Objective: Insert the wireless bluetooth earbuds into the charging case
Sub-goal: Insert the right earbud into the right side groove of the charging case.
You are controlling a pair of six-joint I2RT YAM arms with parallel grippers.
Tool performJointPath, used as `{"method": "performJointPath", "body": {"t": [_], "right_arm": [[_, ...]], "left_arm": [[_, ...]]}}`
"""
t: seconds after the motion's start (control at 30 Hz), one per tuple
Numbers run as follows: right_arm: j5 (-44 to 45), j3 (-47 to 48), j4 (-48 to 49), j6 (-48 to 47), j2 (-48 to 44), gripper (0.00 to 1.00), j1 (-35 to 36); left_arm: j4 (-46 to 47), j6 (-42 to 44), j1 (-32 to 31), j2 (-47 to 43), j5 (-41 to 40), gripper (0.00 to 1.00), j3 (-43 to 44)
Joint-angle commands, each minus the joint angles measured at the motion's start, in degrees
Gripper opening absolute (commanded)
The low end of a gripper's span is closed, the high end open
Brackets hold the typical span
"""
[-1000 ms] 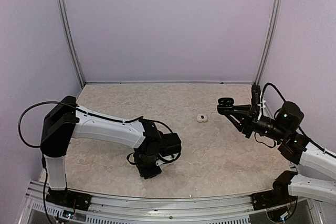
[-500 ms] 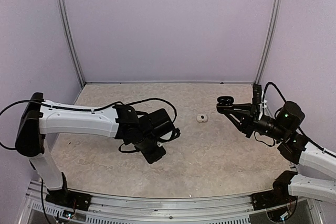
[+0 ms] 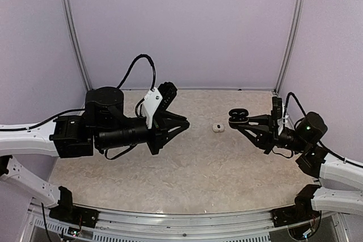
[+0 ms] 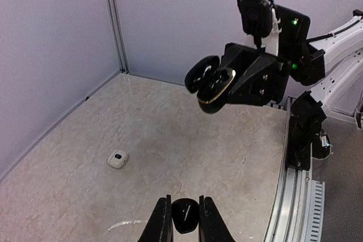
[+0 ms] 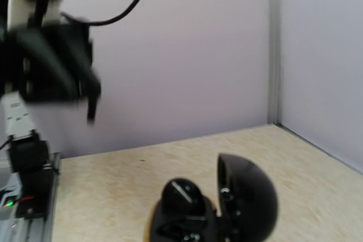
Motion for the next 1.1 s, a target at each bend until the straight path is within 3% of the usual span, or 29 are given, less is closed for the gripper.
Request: {"method": "performJointPath", "body": {"t": [0.0,0.3,1.07], "right_arm": [[-1.3,0.0,2.7,-6.6,0.2,0.0,4.8],[3.9,2.4,1.4,-14.3,2.8,0.0,12.6],[5.0,3.4,1.1,-14.3,1.9,0.0,15.8]], "left_arm": [[16.4,6.1,-2.8,-0.8,2.9,0.09,-0.3],[25.7,8.5,-5.2,6.4,8.1,0.09,2.8],[24.6,8.8,-5.9,16.7,9.5,0.09,9.0]]}}
